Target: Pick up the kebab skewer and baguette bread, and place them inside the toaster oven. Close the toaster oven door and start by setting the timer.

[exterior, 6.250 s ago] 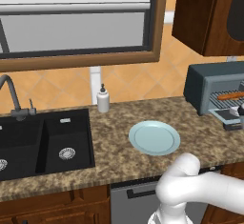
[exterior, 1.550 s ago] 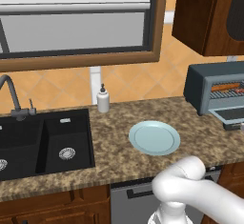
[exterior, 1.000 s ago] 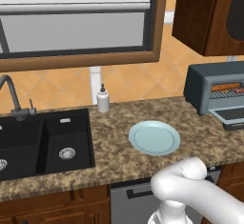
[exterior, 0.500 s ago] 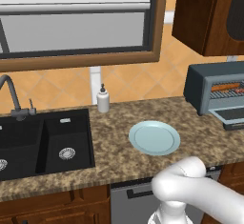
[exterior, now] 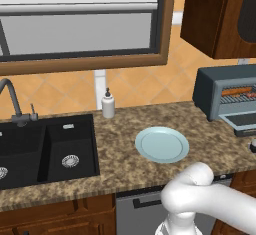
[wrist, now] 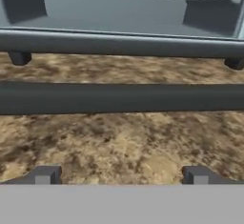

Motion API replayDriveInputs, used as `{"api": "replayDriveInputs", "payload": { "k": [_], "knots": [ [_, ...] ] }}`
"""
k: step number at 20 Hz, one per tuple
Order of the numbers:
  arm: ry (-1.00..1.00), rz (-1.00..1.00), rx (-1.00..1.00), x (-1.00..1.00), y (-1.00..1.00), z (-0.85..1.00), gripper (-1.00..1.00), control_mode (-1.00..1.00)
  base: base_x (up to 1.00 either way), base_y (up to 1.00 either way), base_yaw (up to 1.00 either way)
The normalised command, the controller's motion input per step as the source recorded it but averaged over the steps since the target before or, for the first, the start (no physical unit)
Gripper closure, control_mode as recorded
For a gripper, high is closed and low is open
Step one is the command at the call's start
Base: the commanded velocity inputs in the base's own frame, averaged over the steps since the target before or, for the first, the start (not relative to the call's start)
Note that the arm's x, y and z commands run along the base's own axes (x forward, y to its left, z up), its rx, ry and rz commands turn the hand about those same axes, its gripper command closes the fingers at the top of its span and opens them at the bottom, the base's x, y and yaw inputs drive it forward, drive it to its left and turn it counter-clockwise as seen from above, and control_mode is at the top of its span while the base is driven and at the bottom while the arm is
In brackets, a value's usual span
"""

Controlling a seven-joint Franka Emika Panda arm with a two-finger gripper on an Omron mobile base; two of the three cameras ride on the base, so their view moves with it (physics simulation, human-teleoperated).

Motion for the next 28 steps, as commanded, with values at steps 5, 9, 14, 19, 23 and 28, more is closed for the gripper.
{"api": "replayDriveInputs", "payload": {
  "k": [5, 9, 14, 19, 23, 28],
  "knots": [
    [0.00, 0.00, 0.00, 0.31, -0.06, -0.11, -1.00, -1.00, 0.00, 0.00, 0.00],
    [0.00, 0.00, 0.00, 0.25, -0.03, -0.14, -1.00, -1.00, 0.00, 0.00, 0.00],
    [0.00, 0.00, 0.00, 0.19, -0.02, -0.13, -1.00, -1.00, 0.00, 0.00, 0.00],
    [0.00, 0.01, 0.01, 0.22, 0.00, -0.11, -1.00, -1.00, 0.00, 0.00, 0.00],
    [0.00, 0.07, 0.00, 0.22, 0.00, -0.24, -1.00, -1.00, 0.00, 0.00, 0.00],
    [0.00, 0.04, 0.00, 0.22, 0.00, -0.24, -1.00, -1.00, 0.00, 0.00, 0.00]
  ]
}}
